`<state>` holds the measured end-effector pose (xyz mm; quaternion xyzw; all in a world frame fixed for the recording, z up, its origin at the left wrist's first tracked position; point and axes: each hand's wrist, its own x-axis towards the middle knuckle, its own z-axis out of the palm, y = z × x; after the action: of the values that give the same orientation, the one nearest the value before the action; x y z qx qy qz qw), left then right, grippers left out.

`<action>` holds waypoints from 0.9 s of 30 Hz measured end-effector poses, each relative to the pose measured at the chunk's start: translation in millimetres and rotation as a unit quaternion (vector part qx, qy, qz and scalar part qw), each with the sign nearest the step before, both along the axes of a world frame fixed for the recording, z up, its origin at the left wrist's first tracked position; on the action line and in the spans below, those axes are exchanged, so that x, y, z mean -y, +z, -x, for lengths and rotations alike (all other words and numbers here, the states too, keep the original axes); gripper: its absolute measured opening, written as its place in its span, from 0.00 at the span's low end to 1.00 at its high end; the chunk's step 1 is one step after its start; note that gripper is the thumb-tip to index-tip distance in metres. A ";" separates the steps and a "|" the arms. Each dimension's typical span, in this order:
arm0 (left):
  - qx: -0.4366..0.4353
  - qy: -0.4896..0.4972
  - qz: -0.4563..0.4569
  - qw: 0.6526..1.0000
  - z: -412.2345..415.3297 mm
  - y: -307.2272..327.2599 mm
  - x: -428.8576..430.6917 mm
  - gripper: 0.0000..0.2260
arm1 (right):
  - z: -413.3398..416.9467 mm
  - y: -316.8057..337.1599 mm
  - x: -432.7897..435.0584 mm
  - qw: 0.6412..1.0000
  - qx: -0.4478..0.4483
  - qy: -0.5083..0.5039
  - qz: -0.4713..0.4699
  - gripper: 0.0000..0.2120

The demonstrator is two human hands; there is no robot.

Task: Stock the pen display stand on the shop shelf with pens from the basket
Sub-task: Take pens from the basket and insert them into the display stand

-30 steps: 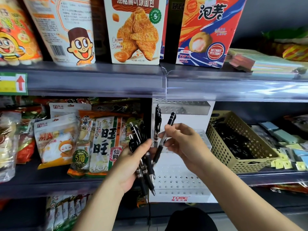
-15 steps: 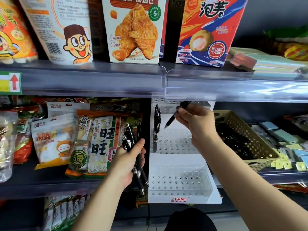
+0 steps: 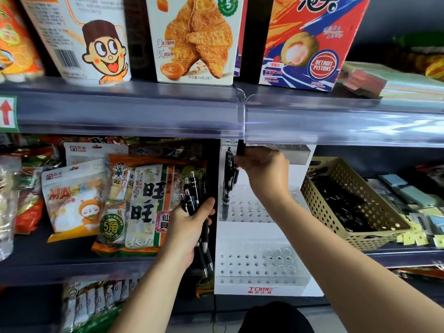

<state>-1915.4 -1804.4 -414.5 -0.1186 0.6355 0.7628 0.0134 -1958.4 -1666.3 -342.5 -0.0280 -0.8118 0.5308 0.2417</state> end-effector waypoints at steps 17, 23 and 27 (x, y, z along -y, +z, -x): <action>0.043 0.006 0.014 0.999 4.1 -5.5 -4.9 0.10 | 6.0 -21.4 -5.6 0.979 0.107 -0.003 -0.176 0.02; 0.051 0.003 0.006 0.999 1.0 -2.2 -5.8 0.10 | 4.5 -21.8 -10.2 0.977 0.131 0.000 -0.167 0.03; 0.038 0.010 -0.006 0.999 -3.9 2.4 -4.9 0.10 | -1.9 -19.6 -16.8 0.984 0.123 0.001 -0.132 0.09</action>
<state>-1911.5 -1799.6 -412.1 -0.1542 0.6286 0.7617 0.0306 -1956.5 -1649.5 -362.1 -0.0596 -0.8982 0.4121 0.1412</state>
